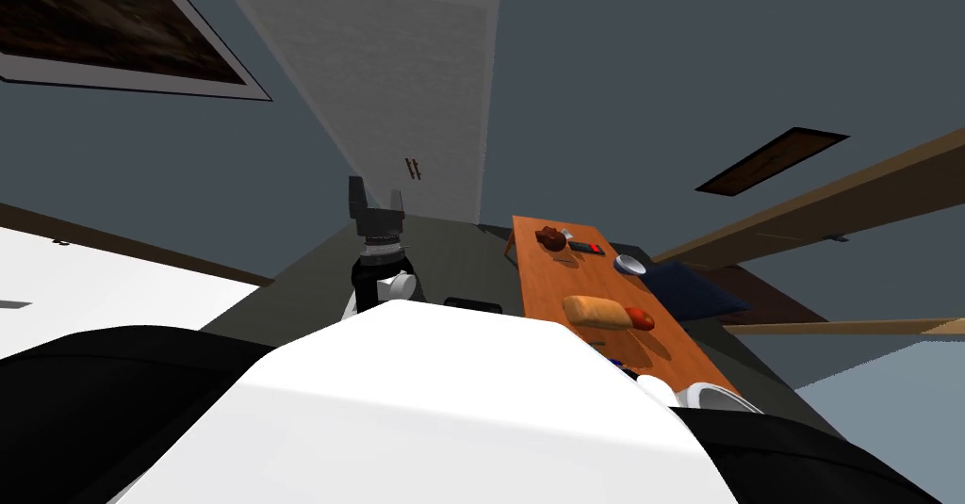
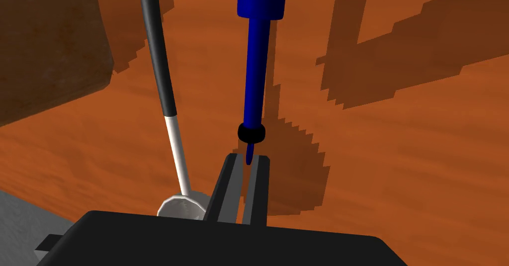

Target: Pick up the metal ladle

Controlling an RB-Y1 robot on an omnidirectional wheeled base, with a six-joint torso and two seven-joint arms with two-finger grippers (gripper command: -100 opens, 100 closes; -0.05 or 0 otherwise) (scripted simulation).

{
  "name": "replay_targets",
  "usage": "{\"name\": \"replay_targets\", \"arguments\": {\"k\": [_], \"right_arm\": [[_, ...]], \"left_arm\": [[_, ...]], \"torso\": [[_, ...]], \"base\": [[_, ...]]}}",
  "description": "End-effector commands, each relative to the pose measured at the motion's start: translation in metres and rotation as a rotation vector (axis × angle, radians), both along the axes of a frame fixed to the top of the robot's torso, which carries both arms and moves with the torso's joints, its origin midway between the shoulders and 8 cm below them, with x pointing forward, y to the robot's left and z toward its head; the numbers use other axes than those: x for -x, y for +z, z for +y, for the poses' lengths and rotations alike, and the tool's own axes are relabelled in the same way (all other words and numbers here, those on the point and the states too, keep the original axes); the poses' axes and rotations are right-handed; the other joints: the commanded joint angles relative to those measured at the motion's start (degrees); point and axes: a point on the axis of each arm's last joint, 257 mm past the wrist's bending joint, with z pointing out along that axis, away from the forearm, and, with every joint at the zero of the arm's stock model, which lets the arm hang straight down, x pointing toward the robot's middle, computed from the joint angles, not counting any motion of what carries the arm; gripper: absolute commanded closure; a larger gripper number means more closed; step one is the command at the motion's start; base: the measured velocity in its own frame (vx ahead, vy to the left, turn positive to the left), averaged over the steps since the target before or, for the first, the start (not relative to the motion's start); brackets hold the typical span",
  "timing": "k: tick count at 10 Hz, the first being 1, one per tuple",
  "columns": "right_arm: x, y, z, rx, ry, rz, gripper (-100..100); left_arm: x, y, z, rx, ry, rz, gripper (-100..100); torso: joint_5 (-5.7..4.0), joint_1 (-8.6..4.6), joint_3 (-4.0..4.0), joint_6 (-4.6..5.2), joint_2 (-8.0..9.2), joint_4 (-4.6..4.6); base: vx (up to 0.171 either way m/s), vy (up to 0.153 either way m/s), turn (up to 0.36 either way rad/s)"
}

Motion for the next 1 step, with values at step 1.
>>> {"name": "replay_targets", "arguments": {"k": [1], "right_arm": [[0.0,0.0,0.0,0.0,0.0,0.0,0]], "left_arm": [[0.0,0.0,0.0,0.0,0.0,0.0,0]], "torso": [[0.0,0.0,0.0,0.0,0.0,0.0]], "base": [[0.0,0.005,0.0]]}}
